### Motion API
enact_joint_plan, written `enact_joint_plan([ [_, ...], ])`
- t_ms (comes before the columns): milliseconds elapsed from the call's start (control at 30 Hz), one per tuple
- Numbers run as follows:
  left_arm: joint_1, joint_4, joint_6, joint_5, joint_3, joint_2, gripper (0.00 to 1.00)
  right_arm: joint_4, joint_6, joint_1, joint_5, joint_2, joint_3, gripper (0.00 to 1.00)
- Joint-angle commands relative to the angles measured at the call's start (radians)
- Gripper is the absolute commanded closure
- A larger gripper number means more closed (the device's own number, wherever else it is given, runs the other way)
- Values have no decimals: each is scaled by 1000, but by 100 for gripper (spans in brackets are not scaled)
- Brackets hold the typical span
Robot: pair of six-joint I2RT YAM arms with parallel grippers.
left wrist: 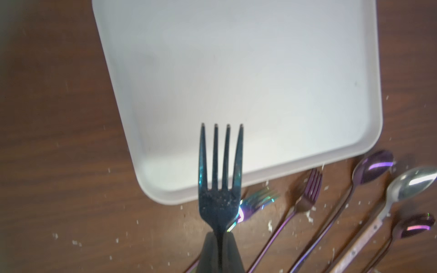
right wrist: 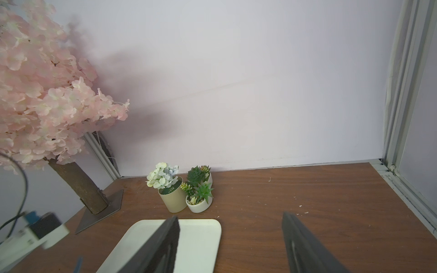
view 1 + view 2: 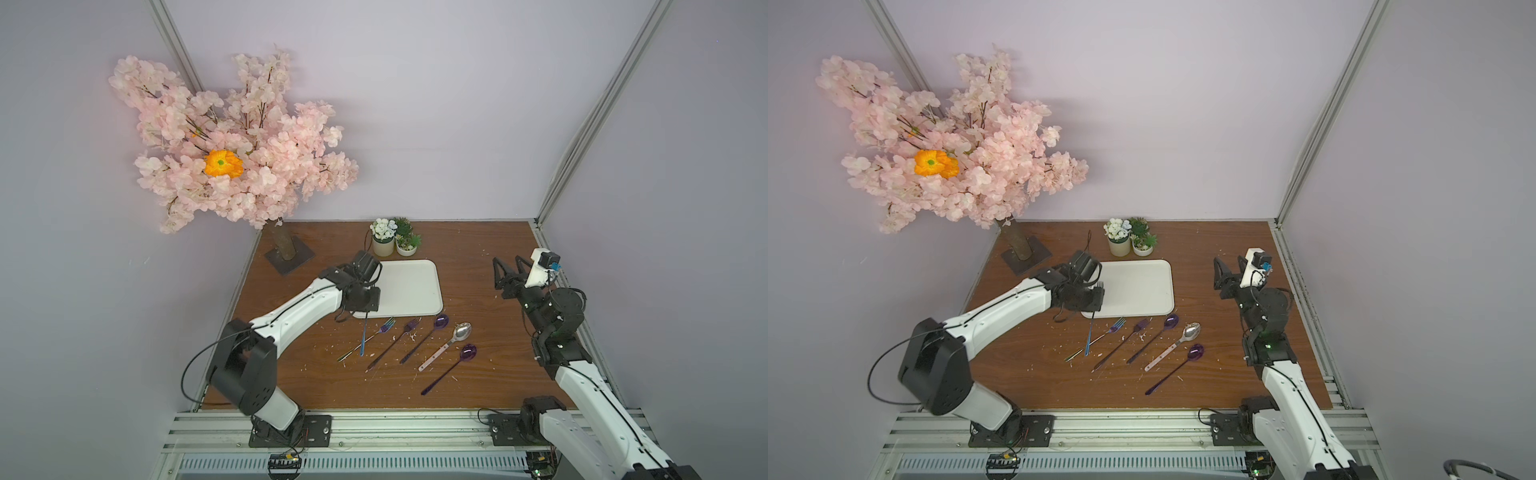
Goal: Set the spoon and fork side by side
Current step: Place the fork on the tray.
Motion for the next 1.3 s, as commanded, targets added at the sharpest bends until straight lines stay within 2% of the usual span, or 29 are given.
enact_joint_plan([
  [0,96,-19,71,27,142,144,100,0,-8,1,12,-40,-18,28],
  [133,140,-28,86,39,283,291,100,4,-5,1,10,-62,-23,28],
  [267,177,-57,120,50,334,378,100,8,-1,1,11,-70,-27,28],
  [467,218,-58,108,72,335,400,100,19,8,1,5,-60,-33,28],
  [1267,237,-57,79,86,422,532,100,22,11,1,5,-77,-40,28],
])
